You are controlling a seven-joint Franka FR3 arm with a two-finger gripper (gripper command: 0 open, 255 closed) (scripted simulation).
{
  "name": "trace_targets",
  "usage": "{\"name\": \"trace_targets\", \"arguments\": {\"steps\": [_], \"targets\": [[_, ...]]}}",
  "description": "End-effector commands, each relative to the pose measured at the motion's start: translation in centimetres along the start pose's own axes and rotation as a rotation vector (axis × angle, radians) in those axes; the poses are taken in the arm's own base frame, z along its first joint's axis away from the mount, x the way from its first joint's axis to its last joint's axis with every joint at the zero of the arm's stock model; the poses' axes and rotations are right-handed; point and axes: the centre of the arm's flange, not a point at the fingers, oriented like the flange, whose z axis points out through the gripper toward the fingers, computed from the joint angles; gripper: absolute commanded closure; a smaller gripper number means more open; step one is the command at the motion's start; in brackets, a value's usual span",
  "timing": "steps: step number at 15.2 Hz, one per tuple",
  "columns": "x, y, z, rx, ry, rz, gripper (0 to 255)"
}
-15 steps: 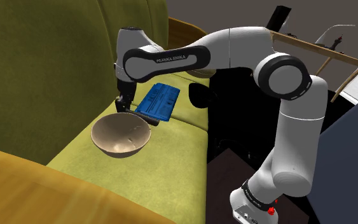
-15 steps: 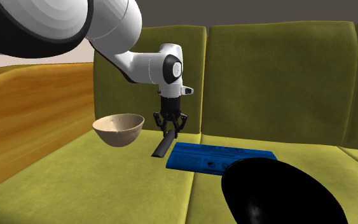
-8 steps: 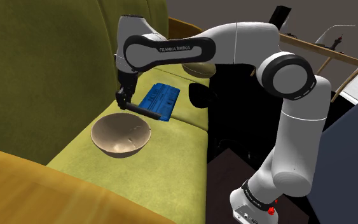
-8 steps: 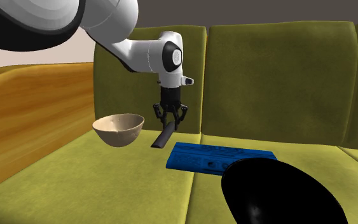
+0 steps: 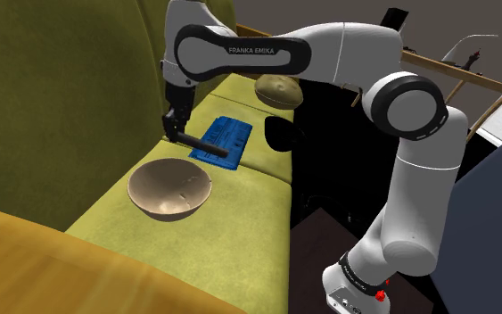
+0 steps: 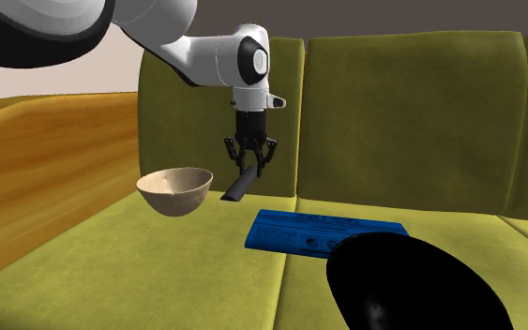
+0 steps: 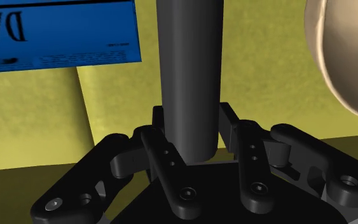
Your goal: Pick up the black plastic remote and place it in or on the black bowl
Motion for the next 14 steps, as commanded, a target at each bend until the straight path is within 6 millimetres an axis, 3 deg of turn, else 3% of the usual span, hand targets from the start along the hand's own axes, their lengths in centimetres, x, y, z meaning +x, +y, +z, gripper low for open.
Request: {"name": "trace_targets", "arguments": {"steps": [1, 14], "targets": [[0.0, 0.0, -1.0, 0.000, 0.000, 0.000, 255], [0.0, -0.1, -7.9, 0.000, 0.000, 0.000, 255]]}}
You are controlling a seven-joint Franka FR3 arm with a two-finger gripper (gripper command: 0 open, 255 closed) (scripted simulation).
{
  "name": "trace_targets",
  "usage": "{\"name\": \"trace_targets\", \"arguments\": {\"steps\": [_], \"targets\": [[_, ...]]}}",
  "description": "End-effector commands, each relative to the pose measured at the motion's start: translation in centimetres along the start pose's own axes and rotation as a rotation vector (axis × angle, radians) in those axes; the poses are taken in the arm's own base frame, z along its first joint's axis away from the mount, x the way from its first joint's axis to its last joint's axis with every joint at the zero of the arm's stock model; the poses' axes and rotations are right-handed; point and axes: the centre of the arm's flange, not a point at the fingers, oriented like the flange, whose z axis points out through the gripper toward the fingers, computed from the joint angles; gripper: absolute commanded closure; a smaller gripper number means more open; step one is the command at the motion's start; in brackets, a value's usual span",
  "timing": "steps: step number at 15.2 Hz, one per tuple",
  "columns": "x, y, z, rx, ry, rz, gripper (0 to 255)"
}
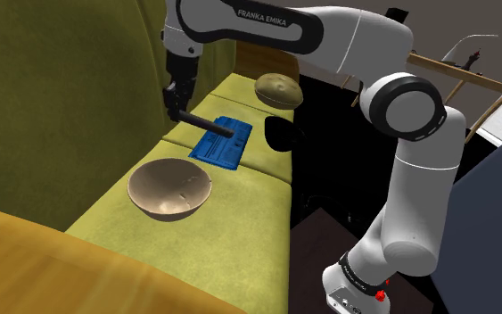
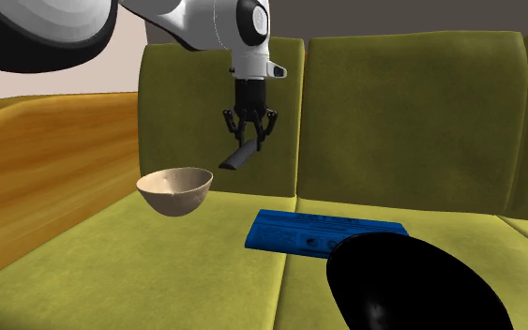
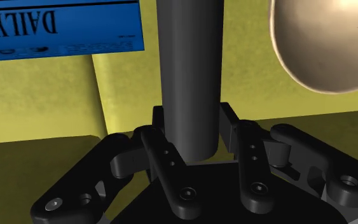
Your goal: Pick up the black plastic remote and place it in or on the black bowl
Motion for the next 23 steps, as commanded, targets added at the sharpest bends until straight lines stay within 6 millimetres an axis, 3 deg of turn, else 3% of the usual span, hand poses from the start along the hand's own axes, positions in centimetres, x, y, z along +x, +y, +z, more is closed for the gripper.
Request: {"name": "trace_targets", "arguments": {"steps": [1, 23], "targets": [[0.0, 0.1, -1.0, 0.000, 0.000, 0.000, 255], [-19.0, 22.0, -0.4, 0.000, 0.000, 0.000, 255]]}}
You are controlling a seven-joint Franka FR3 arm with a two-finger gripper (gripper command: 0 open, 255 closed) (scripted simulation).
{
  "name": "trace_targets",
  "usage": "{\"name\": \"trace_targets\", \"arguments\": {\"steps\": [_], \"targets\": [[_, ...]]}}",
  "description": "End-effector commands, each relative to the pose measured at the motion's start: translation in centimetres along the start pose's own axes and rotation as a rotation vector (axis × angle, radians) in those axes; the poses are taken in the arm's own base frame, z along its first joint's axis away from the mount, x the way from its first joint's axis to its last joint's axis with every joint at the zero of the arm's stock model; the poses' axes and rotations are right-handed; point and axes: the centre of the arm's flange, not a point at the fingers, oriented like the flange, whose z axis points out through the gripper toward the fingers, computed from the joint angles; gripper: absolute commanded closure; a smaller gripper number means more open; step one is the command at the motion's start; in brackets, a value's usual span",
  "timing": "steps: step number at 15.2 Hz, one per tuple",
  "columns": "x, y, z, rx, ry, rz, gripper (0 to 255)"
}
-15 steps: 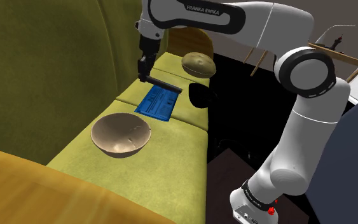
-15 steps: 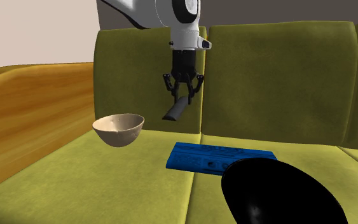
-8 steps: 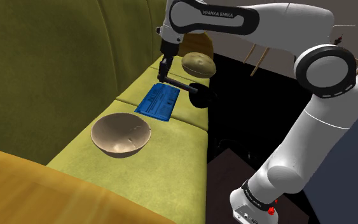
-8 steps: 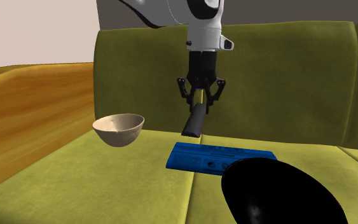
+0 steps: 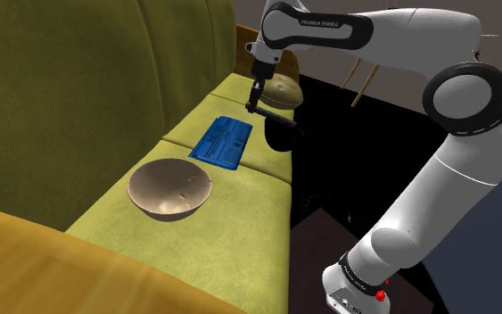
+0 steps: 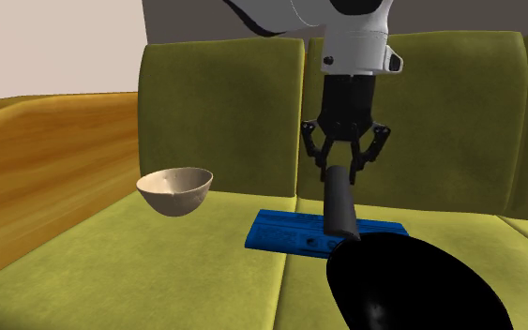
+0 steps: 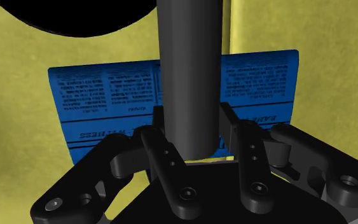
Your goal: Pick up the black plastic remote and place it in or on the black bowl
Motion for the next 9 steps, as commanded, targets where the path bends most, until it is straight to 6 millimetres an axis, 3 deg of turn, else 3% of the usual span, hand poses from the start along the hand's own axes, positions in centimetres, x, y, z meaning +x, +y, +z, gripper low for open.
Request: {"name": "trace_targets", "arguments": {"steps": [1, 7, 9], "targets": [[-1.9, 1.8, 0.0, 0.000, 0.000, -0.001, 255], [-7.2, 8.0, 0.2, 0.000, 0.000, -0.001, 255], [-7.2, 8.0, 1.2, 0.000, 0.000, -0.001, 255]]}}
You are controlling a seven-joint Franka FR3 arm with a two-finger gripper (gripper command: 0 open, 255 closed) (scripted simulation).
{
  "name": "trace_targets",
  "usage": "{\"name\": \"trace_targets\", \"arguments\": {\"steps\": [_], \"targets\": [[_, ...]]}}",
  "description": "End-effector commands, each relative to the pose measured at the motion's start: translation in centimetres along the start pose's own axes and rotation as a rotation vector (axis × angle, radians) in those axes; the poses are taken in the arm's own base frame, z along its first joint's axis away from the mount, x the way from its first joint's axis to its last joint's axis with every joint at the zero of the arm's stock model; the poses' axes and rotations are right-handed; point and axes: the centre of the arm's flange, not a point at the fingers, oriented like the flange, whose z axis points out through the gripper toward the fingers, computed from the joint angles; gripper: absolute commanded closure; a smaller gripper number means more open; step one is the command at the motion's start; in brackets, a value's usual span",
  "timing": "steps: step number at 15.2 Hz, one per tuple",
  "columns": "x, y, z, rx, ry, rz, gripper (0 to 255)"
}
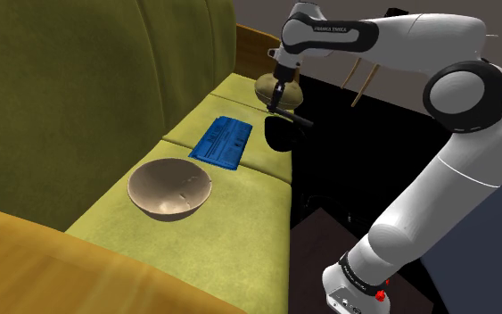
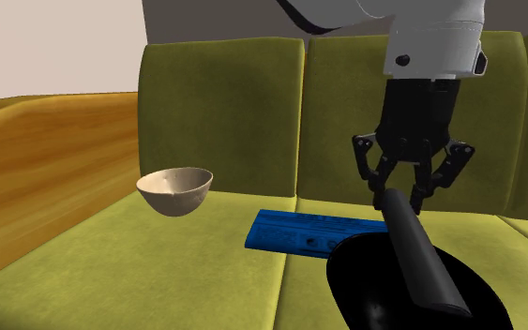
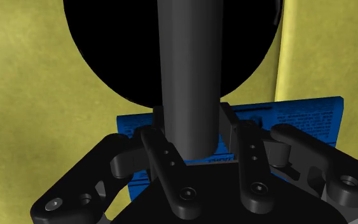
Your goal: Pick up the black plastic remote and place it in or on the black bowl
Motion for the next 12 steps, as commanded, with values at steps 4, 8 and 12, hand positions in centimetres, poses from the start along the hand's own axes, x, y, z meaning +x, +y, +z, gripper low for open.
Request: {"name": "trace_targets", "arguments": {"steps": [4, 8, 12], "targets": [[-0.2, 0.3, 2.7, 0.000, 0.000, -0.001, 255], [-0.2, 0.4, 4.8, 0.000, 0.000, -0.001, 255], [-0.2, 0.4, 5.3, 0.000, 0.000, -0.001, 255]]}}
